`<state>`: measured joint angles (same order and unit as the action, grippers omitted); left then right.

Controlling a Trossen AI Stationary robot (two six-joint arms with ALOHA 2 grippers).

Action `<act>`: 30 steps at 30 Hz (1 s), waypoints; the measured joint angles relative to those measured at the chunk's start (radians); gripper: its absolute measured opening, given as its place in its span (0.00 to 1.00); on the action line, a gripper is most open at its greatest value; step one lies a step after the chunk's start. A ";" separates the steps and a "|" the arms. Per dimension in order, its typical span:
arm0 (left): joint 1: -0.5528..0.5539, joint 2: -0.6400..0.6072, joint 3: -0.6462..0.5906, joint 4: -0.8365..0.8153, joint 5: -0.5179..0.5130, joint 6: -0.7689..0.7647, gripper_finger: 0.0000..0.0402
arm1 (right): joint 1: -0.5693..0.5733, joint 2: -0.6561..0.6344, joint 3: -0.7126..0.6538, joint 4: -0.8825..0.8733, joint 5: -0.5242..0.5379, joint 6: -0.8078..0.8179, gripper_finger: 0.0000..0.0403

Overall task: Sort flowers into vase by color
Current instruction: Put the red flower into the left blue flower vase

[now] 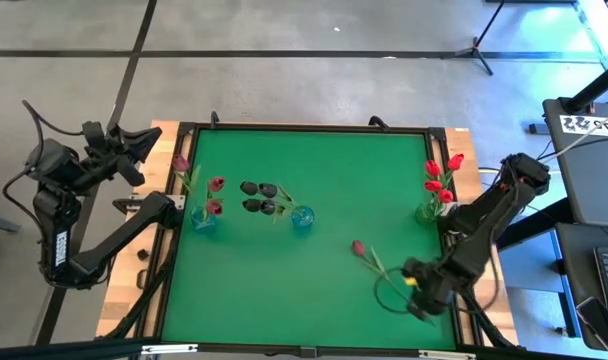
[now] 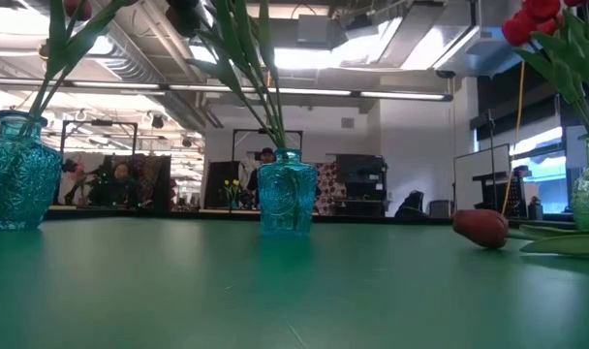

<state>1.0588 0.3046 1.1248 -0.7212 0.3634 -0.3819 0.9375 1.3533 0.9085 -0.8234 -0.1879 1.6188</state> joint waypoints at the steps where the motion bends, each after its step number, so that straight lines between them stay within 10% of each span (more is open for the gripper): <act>1: 0.000 0.000 0.000 0.000 0.007 -0.010 0.05 | -0.018 0.001 0.000 -0.001 0.067 -0.004 0.50; 6: 0.000 0.000 0.000 0.000 0.055 -0.056 0.05 | -0.135 0.080 -0.002 -0.006 0.241 -0.172 0.54; 17: 0.000 0.000 0.000 0.021 0.062 -0.147 0.14 | -0.308 0.291 -0.002 0.096 0.282 -0.363 0.52; 30: 0.001 0.000 0.001 0.377 0.260 -0.318 0.32 | -0.325 0.332 0.011 0.126 0.283 -0.370 0.03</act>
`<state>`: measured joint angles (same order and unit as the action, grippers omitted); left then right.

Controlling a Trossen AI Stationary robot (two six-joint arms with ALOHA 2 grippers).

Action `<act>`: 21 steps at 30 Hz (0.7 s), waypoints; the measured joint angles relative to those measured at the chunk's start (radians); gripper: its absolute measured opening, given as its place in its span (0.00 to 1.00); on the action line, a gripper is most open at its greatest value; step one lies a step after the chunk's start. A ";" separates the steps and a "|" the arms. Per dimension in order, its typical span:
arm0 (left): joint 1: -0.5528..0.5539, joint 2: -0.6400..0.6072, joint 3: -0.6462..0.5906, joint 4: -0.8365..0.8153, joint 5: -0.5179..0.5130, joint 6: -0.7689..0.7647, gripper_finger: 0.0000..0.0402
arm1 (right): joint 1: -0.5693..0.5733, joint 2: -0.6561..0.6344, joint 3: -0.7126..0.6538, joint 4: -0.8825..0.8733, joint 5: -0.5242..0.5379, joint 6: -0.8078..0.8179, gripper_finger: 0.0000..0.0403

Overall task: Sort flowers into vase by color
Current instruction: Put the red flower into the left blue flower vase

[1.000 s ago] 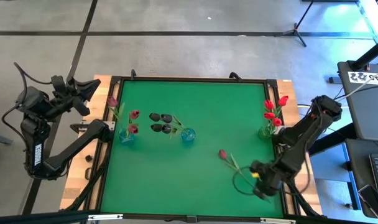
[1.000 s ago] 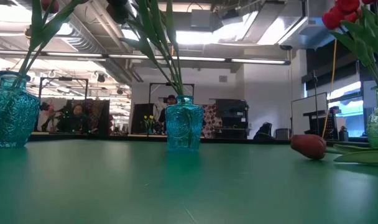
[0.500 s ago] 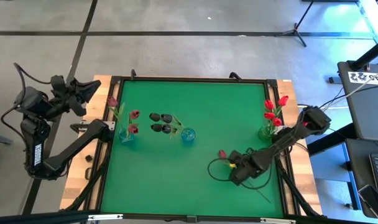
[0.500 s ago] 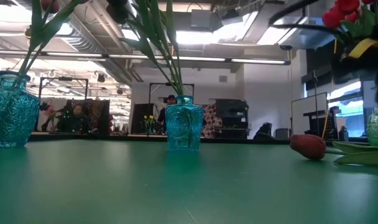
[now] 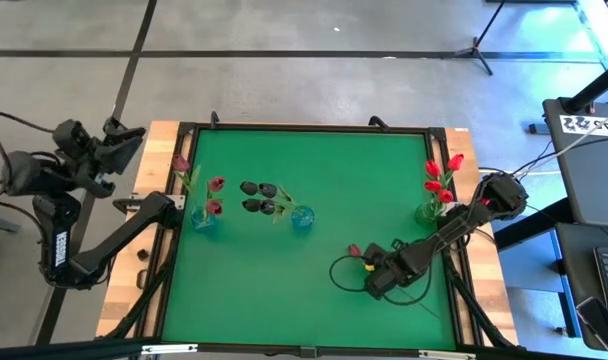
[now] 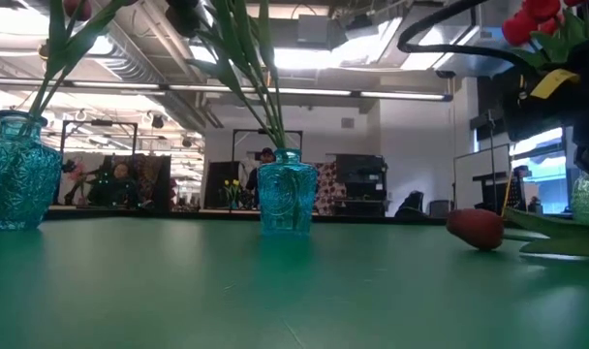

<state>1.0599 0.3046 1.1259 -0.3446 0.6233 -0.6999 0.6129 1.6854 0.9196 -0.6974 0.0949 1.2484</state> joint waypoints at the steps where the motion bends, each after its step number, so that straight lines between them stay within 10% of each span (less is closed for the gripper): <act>1: 0.000 0.000 0.000 0.015 0.001 -0.004 0.32 | -0.001 -0.004 0.008 -0.009 0.002 0.001 0.03; 12: 0.001 0.032 0.000 0.033 -0.084 -0.005 0.43 | -0.005 -0.106 0.464 -0.331 0.079 -0.046 0.03; 21: 0.002 0.136 -0.001 0.352 0.014 -0.046 0.49 | -0.110 -0.108 0.962 -0.438 0.316 -0.439 0.02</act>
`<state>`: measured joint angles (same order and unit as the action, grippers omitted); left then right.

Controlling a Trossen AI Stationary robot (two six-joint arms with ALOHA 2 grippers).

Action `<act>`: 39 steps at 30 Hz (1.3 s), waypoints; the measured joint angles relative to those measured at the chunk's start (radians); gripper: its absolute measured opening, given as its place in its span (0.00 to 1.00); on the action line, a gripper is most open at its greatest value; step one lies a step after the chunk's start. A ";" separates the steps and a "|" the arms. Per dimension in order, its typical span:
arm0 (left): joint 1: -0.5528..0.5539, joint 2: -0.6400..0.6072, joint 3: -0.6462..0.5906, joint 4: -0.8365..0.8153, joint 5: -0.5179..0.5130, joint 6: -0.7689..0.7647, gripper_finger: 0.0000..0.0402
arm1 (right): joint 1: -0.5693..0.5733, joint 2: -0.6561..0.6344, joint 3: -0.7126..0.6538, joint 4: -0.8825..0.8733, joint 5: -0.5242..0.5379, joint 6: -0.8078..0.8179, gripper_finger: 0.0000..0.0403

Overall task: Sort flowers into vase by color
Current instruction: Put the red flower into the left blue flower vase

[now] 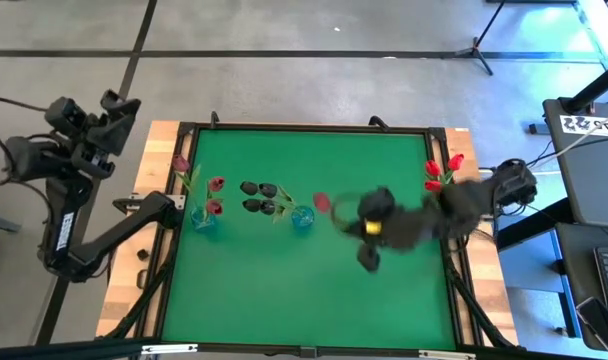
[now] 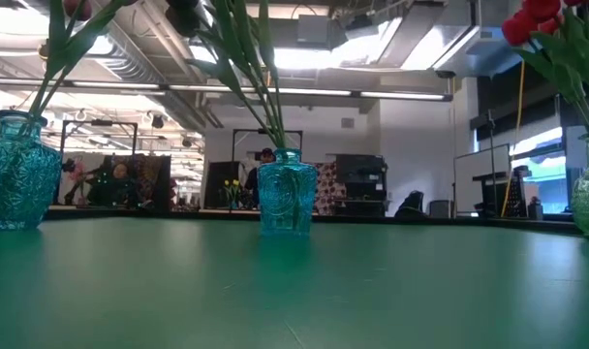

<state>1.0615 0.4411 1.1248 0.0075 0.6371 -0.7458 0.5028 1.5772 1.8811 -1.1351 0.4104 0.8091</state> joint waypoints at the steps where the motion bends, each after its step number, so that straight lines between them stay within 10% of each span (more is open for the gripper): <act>1: 0.000 0.016 0.000 0.042 -0.002 -0.007 0.49 | -0.031 0.000 0.030 0.030 0.001 -0.063 0.01; 15: -0.184 0.330 0.000 0.316 0.003 0.010 0.49 | -0.475 0.013 0.113 0.581 -0.441 -0.548 0.01; 39: -0.723 0.794 0.000 0.485 -0.294 0.252 0.49 | -0.675 0.112 0.113 0.675 -0.498 -0.526 0.01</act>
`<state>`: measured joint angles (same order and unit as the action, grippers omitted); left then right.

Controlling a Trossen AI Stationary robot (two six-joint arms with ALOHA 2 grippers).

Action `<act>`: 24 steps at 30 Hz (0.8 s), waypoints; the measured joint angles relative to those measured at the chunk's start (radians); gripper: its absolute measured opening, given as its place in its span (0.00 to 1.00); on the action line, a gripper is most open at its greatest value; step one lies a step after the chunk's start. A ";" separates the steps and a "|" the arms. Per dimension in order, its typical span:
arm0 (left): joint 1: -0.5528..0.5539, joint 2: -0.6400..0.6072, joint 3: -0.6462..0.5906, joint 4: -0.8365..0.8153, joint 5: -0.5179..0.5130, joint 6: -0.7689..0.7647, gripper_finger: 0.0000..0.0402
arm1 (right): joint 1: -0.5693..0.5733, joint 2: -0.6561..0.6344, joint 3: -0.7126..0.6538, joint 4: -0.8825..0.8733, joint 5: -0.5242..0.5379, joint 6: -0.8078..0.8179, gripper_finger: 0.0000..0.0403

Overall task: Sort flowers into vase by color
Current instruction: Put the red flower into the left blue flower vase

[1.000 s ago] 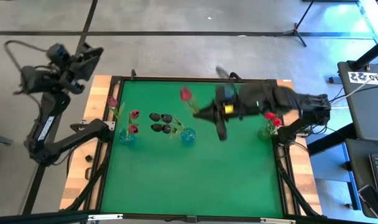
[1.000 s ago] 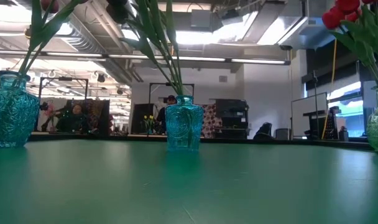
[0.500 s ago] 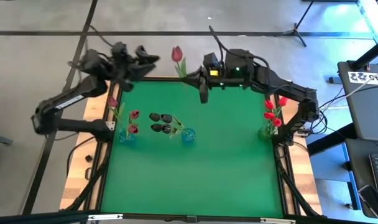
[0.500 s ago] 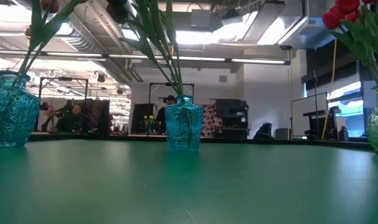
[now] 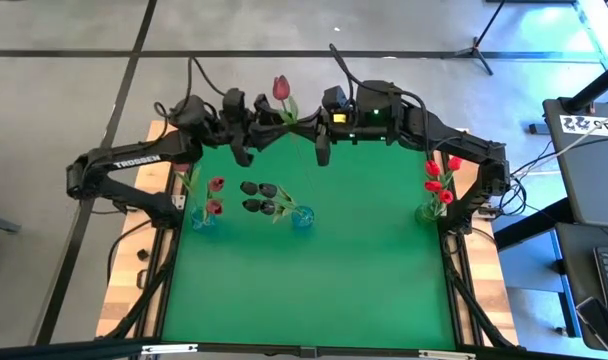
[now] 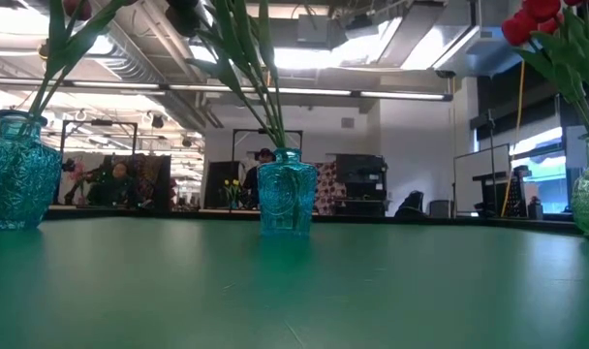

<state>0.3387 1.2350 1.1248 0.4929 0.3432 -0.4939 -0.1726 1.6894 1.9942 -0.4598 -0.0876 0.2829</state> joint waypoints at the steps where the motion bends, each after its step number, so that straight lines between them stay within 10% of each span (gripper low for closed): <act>1: -0.006 0.000 0.000 0.003 -0.023 0.003 0.49 | 0.001 0.000 0.000 0.001 0.008 0.000 0.01; 14: -0.026 -0.002 0.000 -0.050 -0.180 0.002 0.03 | 0.003 -0.001 0.000 -0.014 0.024 0.009 0.18; 24: 0.052 -0.181 0.073 -0.257 -0.177 0.152 0.01 | 0.002 -0.095 0.018 -0.010 -0.026 -0.046 0.51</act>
<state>0.3907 1.0536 1.1981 0.2356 0.1664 -0.3420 -0.1707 1.5943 2.0126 -0.4700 -0.1135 0.2369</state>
